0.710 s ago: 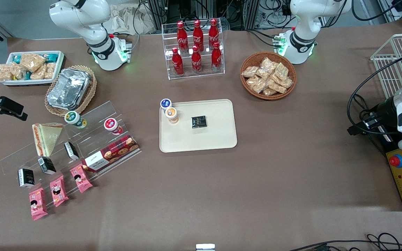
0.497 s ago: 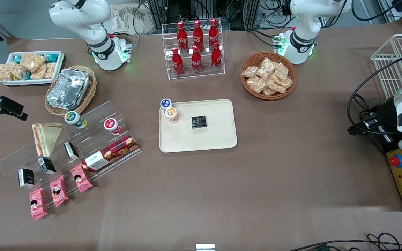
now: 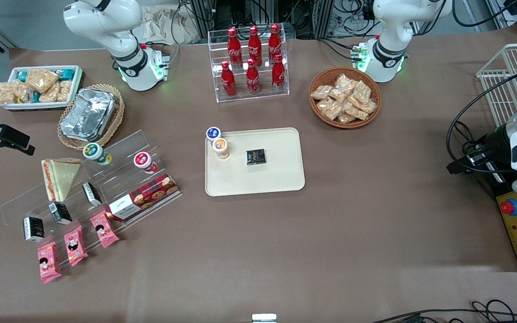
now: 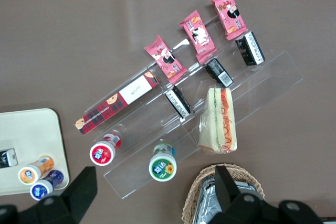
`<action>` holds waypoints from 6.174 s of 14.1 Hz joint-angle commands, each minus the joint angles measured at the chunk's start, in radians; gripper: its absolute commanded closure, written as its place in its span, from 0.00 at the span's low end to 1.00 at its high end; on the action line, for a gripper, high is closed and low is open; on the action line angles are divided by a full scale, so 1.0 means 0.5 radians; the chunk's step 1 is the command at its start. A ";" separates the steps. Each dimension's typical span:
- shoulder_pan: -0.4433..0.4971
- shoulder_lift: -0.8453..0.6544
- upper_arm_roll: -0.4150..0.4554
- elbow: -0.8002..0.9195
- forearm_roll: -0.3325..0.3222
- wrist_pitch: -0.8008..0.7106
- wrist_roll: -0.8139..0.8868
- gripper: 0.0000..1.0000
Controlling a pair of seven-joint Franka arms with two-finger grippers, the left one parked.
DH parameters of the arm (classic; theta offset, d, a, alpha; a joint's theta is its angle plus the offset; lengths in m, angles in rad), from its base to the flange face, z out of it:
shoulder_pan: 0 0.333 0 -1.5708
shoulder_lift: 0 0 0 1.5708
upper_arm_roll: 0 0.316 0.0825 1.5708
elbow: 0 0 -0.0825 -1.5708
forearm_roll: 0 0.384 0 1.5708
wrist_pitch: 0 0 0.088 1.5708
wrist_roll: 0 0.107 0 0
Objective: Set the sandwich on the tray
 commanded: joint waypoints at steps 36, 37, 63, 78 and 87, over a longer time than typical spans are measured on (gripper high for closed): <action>-0.453 0.164 -0.007 -1.000 0.189 0.953 -0.286 0.00; -0.453 0.173 -0.007 -1.004 0.210 0.953 -0.287 0.00; -0.413 0.152 0.008 -1.022 0.223 0.987 -0.360 1.00; -0.376 -0.195 0.771 -0.709 0.079 0.425 -1.173 1.00; -0.168 0.087 1.330 -0.718 0.066 0.787 -1.176 1.00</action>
